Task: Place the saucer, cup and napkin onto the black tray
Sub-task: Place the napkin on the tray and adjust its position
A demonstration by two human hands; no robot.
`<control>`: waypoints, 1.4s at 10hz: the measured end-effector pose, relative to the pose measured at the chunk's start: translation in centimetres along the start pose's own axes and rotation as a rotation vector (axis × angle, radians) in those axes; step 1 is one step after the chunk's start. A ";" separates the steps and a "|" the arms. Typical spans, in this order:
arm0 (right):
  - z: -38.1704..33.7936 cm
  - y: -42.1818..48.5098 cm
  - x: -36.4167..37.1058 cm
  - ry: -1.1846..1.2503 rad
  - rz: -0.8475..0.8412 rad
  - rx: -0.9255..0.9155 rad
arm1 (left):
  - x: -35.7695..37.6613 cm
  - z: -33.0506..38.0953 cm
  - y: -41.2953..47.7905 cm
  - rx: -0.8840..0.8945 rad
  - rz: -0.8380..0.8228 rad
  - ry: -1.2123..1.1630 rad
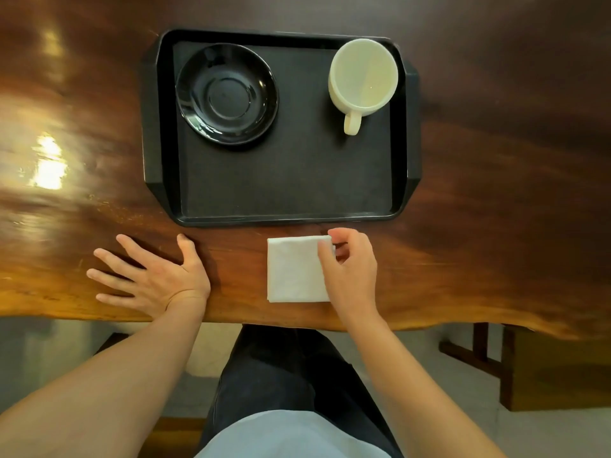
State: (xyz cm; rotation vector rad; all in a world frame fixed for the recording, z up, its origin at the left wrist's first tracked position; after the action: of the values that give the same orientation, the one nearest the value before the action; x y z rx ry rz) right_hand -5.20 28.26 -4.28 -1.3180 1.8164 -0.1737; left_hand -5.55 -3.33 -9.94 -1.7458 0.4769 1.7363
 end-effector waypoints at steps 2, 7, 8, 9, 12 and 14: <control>1.1 -0.3 1.9 -0.369 -0.054 -0.039 | 0.1 0.1 0.0 0.000 0.000 0.012; 0.5 0.5 2.0 -0.417 -0.185 0.001 | 0.3 -0.1 0.2 0.003 -0.007 0.015; 0.4 0.6 2.5 -0.481 -0.242 -0.022 | 0.3 -0.1 0.2 0.005 -0.005 0.017; 0.2 0.6 2.4 -0.303 -0.289 0.036 | 0.2 -0.1 0.1 0.006 -0.008 0.022; -4.3 0.8 2.0 0.252 -0.415 0.107 | 0.2 -0.2 0.1 0.004 -0.014 0.018; -6.4 2.3 2.6 0.578 -0.417 0.203 | 0.2 -0.1 0.1 0.008 -0.018 0.017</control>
State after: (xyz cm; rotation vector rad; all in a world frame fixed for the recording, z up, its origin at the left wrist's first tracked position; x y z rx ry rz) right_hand -11.53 24.85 -3.04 -1.5882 1.8836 -1.0275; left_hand -5.54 -3.44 -10.16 -1.7556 0.4738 1.7054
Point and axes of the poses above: each hand's wrist, its own y-axis towards the middle knuckle, its own x-axis out of the palm, z = x × y, the point moved 7 cm from there along y, towards the middle knuckle, and after that the axes turned 2 degrees about x, right-handed, at the moved point
